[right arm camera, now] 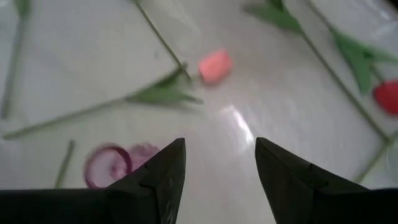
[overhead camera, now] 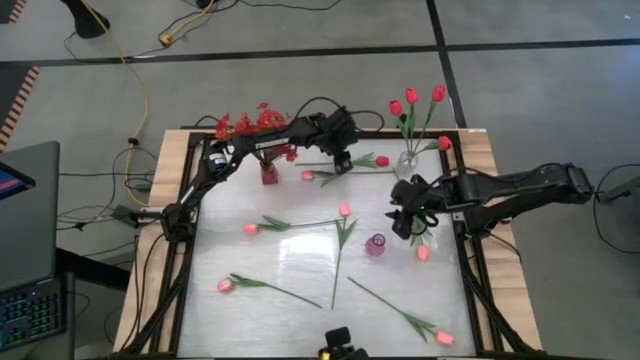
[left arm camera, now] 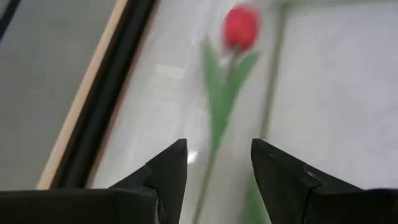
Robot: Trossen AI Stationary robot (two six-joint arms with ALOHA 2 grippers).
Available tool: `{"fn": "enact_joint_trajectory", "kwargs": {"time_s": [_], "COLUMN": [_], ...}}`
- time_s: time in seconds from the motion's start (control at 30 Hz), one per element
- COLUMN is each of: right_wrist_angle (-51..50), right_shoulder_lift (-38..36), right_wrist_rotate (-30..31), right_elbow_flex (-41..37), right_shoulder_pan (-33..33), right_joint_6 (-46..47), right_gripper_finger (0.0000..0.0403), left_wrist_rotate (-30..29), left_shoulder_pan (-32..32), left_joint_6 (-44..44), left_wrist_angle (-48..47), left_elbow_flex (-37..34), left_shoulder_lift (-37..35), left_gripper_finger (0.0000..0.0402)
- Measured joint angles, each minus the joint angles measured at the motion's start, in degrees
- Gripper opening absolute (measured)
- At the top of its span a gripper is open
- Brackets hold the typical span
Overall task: Sort flowers into vase by color
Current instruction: Put the red tulip into the transparent flower vase
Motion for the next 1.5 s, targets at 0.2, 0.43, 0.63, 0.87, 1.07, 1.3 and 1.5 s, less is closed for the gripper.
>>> {"fn": "enact_joint_trajectory", "kwargs": {"time_s": [0.2, 0.43, 0.63, 0.87, 1.07, 1.3, 1.5], "right_wrist_angle": [2.7, 9.7, 17.9, 17.7, 12.2, 1.9, -1.8], "right_shoulder_lift": [0.0, 0.0, 3.1, 20.2, 34.3, 48.5, 55.3], "right_wrist_rotate": [-0.2, -0.3, 1.1, -4.1, -9.3, -11.3, -14.3], "right_elbow_flex": [2.2, 5.4, 8.9, 17.5, 28.0, 38.5, 41.3], "right_shoulder_pan": [0.7, 1.4, -1.1, -11.0, -21.1, -28.2, -31.3], "right_joint_6": [-3.6, -11.2, -22.5, -32.6, -39.3, -47.0, -53.7], "right_gripper_finger": [0.0218, 0.0218, 0.0218, 0.0218, 0.0218, 0.0218, 0.0218], "left_wrist_rotate": [4.5, 1.9, 0.3, -5.9, -18.2, -31.4, -33.5], "left_shoulder_pan": [-2.9, -6.4, -9.1, -13.4, -20.1, -29.6, -32.2], "left_joint_6": [0.7, 3.5, 4.3, -1.1, -8.0, -13.6, -14.2], "left_wrist_angle": [0.7, -2.0, -8.8, -22.6, -30.6, -25.6, -10.8], "left_elbow_flex": [1.7, 1.7, 1.8, 1.7, 1.4, -14.2, -34.9], "left_shoulder_lift": [-6.2, -20.2, -32.6, -42.6, -47.1, -55.9, -67.2], "left_gripper_finger": [0.0165, 0.0165, 0.0165, 0.0165, 0.0165, 0.0165, 0.0165]}}
